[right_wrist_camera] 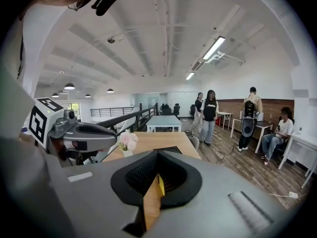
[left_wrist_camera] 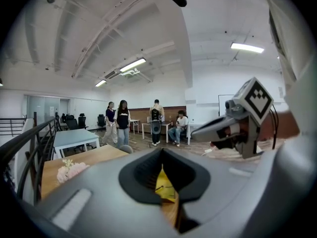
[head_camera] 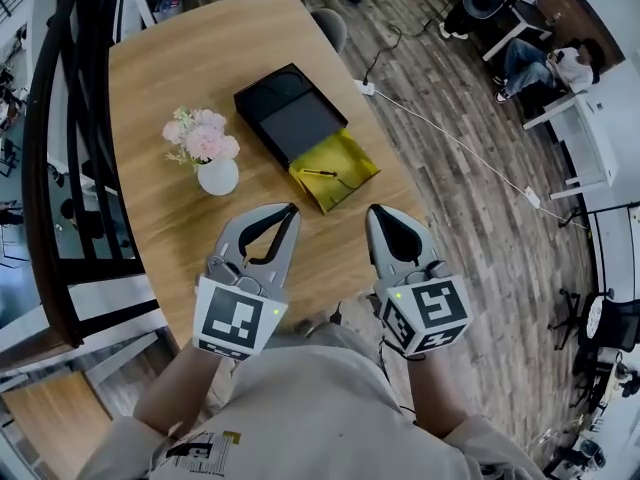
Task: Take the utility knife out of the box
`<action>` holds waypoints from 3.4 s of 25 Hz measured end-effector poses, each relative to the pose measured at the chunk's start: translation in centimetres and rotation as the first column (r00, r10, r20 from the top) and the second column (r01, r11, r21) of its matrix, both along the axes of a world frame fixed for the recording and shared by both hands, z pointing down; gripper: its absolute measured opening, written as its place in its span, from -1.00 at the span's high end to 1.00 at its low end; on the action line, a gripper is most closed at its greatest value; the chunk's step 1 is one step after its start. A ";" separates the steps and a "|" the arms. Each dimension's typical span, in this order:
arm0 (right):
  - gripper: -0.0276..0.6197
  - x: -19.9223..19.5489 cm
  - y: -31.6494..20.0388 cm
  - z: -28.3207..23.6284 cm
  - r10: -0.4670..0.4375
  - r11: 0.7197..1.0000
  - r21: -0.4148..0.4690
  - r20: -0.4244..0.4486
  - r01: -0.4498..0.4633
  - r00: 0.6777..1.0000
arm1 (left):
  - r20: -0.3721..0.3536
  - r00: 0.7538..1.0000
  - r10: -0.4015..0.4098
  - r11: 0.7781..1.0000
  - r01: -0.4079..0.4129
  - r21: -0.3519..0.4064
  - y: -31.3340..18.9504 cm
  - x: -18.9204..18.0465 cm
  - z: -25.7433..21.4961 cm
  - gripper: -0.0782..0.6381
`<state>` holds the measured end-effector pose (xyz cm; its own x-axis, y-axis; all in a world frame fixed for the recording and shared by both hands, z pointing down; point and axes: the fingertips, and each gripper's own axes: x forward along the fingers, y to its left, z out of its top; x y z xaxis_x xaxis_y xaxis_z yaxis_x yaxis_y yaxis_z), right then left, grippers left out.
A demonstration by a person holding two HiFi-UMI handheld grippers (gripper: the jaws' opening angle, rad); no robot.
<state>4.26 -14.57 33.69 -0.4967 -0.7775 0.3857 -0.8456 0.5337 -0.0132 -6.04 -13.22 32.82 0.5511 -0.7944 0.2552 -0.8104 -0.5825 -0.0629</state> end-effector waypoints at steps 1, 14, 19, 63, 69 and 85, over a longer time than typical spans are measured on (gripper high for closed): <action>0.91 -0.1 -0.2 0.0 -0.004 1.000 -0.001 -0.001 0.004 1.000 | -0.001 1.000 -0.003 1.000 0.003 -0.002 -0.2 -0.1 0.0 0.77; 0.91 2.2 -2.4 -0.9 -0.098 0.995 0.025 0.046 0.097 0.994 | 0.044 0.996 -0.075 0.997 0.076 -0.031 -1.4 2.1 0.3 0.77; 0.91 3.2 -3.3 -1.0 -0.174 0.984 0.038 0.085 0.171 0.981 | 0.038 0.993 -0.115 0.993 0.116 -0.030 -1.6 4.0 -0.3 0.77; 0.49 -4.3 -12.6 14.7 -0.576 0.813 -0.254 -0.212 0.525 0.790 | 0.092 0.976 -0.198 0.964 0.211 -0.160 -11.5 0.4 8.2 0.77; 0.49 -4.9 -14.2 20.1 -0.600 0.784 -0.347 -0.209 0.516 0.772 | 0.101 0.976 -0.195 0.951 0.214 -0.224 -12.9 -0.3 11.8 0.77; 0.49 -3.8 -16.4 33.4 -0.708 0.694 -0.516 -0.366 0.502 0.604 | 0.100 0.980 -0.174 0.898 0.199 -0.393 -14.2 0.1 21.3 0.77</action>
